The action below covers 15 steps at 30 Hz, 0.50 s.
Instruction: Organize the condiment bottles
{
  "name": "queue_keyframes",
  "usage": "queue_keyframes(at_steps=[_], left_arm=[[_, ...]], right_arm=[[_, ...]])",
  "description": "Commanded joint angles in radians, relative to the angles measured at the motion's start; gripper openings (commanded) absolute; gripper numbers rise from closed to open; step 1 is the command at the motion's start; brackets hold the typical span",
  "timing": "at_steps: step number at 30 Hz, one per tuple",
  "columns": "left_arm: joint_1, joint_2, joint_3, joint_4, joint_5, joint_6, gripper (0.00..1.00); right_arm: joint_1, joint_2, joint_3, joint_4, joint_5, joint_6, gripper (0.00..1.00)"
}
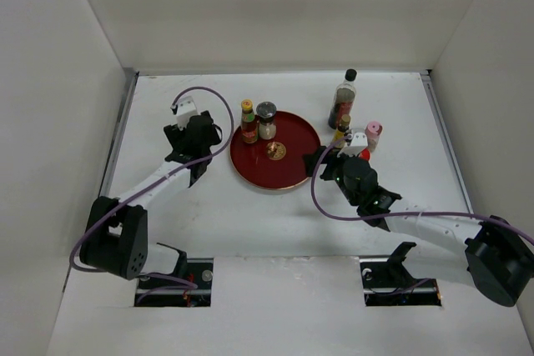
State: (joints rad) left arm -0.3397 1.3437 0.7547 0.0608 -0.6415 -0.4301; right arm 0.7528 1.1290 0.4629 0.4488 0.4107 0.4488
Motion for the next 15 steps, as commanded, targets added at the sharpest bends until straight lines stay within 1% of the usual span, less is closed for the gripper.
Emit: queue_keyframes(at_steps=[1,7,9,10,12,13,15], left_arm=[[0.032,0.044,0.054,0.082,0.025,0.008,0.74],[0.044,0.124,0.089,0.123,0.042,0.010,0.73],[0.046,0.143,0.106,0.129,0.060,0.011,0.68],[0.046,0.146,0.110,0.129,0.062,0.013,0.63],[0.040,0.134,0.101,0.134,0.052,0.013,0.47],[0.037,0.126,0.100,0.131,0.046,0.016,0.41],[0.029,0.104,0.086,0.120,0.033,0.027,0.33]], right_arm=[[0.004,-0.003,0.033,0.044,-0.006,-0.001,0.96],[0.006,0.003,0.034,0.045,-0.010,-0.001,0.96],[0.006,0.014,0.034,0.045,-0.010,0.001,0.96],[0.006,0.015,0.036,0.044,-0.010,-0.001,0.96],[0.006,0.012,0.036,0.044,-0.010,-0.001,0.96],[0.006,0.011,0.034,0.048,-0.010,-0.001,0.96],[0.006,0.015,0.033,0.048,-0.010,0.001,0.96]])
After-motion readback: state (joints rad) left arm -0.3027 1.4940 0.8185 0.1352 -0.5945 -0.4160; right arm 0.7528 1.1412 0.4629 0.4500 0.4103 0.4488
